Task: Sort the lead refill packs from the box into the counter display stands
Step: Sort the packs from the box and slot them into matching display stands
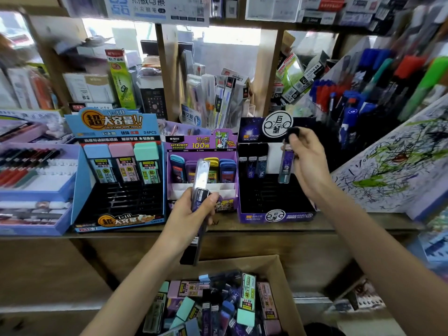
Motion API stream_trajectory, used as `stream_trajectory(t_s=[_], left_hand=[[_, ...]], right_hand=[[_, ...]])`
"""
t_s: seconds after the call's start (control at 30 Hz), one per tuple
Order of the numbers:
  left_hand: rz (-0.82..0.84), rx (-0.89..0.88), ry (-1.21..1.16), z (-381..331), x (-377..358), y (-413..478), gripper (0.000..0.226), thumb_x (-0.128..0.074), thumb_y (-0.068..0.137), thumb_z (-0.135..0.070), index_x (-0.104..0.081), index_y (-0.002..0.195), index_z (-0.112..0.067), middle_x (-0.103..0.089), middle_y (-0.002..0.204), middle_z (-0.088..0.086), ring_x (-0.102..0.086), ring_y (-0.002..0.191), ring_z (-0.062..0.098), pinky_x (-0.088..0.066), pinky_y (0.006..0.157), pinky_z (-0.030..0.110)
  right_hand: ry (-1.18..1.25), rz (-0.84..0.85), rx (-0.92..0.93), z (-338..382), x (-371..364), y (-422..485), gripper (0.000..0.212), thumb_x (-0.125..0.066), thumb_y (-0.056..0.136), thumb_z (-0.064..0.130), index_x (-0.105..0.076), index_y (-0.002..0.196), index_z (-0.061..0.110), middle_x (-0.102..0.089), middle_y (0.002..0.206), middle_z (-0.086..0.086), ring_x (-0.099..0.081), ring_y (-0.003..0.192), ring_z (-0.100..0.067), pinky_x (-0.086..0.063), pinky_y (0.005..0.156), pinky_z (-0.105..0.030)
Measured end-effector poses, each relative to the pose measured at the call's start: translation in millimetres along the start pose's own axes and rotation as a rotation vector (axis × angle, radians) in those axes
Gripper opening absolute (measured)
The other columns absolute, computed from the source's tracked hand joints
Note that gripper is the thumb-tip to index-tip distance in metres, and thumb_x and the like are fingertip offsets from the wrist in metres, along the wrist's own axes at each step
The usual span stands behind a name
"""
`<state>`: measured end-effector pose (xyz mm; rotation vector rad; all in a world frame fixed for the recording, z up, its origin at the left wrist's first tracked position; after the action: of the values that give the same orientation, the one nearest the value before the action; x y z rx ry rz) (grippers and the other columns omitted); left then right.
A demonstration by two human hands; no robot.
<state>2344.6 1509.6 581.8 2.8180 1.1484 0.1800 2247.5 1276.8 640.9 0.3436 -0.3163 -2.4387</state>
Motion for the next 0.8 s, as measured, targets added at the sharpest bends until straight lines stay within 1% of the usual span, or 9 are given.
stream_trajectory(t_s=[0.07, 0.13, 0.27, 0.43, 0.57, 0.6, 0.7, 0.73, 0.8], left_hand=[[-0.006, 0.0, 0.007, 1, 1, 1, 0.016, -0.055, 0.091, -0.028, -0.052, 0.083, -0.014, -0.056, 0.061, -0.005, -0.054, 0.053, 0.007, -0.046, 0.051, 0.019], [-0.014, 0.004, 0.001, 3, 1, 2, 0.014, -0.054, 0.091, -0.028, -0.052, 0.084, -0.015, -0.056, 0.063, -0.004, -0.055, 0.054, 0.008, -0.046, 0.052, 0.02], [-0.011, 0.009, 0.012, 5, 0, 3, 0.015, -0.054, 0.091, -0.029, -0.052, 0.084, -0.016, -0.056, 0.066, -0.001, -0.055, 0.057, 0.01, -0.046, 0.055, 0.022], [0.0, 0.011, -0.028, 6, -4, 5, 0.022, -0.056, 0.084, -0.035, -0.051, 0.085, -0.014, -0.056, 0.062, -0.005, -0.054, 0.053, 0.009, -0.045, 0.051, 0.02], [0.011, 0.014, -0.023, 9, -6, 7, 0.027, -0.056, 0.08, -0.039, -0.051, 0.086, -0.013, -0.057, 0.06, -0.006, -0.054, 0.053, 0.008, -0.046, 0.051, 0.019], [0.011, 0.012, -0.021, 9, -6, 7, 0.028, -0.056, 0.079, -0.04, -0.052, 0.086, -0.013, -0.057, 0.06, -0.006, -0.054, 0.053, 0.007, -0.046, 0.051, 0.019], [0.017, 0.006, -0.032, 10, -8, 8, 0.031, -0.055, 0.079, -0.041, -0.052, 0.086, -0.011, -0.056, 0.062, -0.004, -0.054, 0.054, 0.008, -0.046, 0.053, 0.017], [0.018, 0.003, -0.036, 9, -9, 8, 0.034, -0.055, 0.079, -0.041, -0.053, 0.087, -0.008, -0.055, 0.062, -0.004, -0.054, 0.055, 0.007, -0.046, 0.053, 0.017], [0.019, -0.005, -0.039, 9, -10, 8, 0.041, -0.054, 0.08, -0.042, -0.054, 0.092, -0.003, -0.055, 0.063, -0.004, -0.054, 0.056, 0.008, -0.046, 0.054, 0.017]], right_hand=[[-0.242, 0.072, 0.059, 2, 3, 8, 0.015, -0.055, 0.093, 0.009, -0.059, 0.102, 0.02, -0.063, 0.097, 0.007, -0.06, 0.087, 0.003, -0.047, 0.08, -0.014], [-0.344, 0.113, 0.086, 2, 6, 15, 0.017, -0.059, 0.09, 0.005, -0.061, 0.1, 0.019, -0.064, 0.094, 0.01, -0.059, 0.086, 0.004, -0.045, 0.078, -0.008], [-0.426, 0.105, 0.123, -6, 14, 25, 0.018, -0.06, 0.089, 0.004, -0.061, 0.1, 0.018, -0.062, 0.092, 0.011, -0.057, 0.085, 0.002, -0.046, 0.079, -0.01], [-0.505, 0.167, 0.113, -19, 20, 32, 0.017, -0.06, 0.089, 0.005, -0.061, 0.1, 0.017, -0.062, 0.092, 0.011, -0.057, 0.077, 0.013, -0.044, 0.074, -0.005], [-0.528, 0.243, 0.073, -24, 19, 35, 0.017, -0.06, 0.088, 0.003, -0.062, 0.095, 0.018, -0.061, 0.089, 0.01, -0.057, 0.087, 0.002, -0.047, 0.082, -0.015], [-0.529, 0.239, 0.059, -25, 18, 36, 0.015, -0.06, 0.088, 0.002, -0.062, 0.097, 0.014, -0.061, 0.088, 0.009, -0.058, 0.086, 0.001, -0.047, 0.081, -0.016], [-0.488, 0.19, 0.014, -30, 18, 36, 0.012, -0.06, 0.088, 0.002, -0.061, 0.096, 0.011, -0.064, 0.083, 0.005, -0.06, 0.068, 0.008, -0.047, 0.068, -0.009], [-0.485, 0.171, -0.006, -31, 17, 36, 0.011, -0.061, 0.088, 0.004, -0.06, 0.095, 0.012, -0.065, 0.083, 0.003, -0.06, 0.066, 0.008, -0.047, 0.067, -0.008], [-0.577, 0.123, 0.012, -33, 14, 34, 0.011, -0.063, 0.088, 0.01, -0.063, 0.099, 0.009, -0.066, 0.087, 0.0, -0.06, 0.073, 0.003, -0.044, 0.07, -0.006]])
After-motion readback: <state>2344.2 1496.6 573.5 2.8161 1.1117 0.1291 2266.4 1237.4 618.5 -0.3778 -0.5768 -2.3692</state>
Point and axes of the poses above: each hand's wrist, its own y-axis towards the middle knuckle, its own x-axis out of the back of the hand, z = x × y, the point moved 4 cm from there along y, towards the middle knuckle
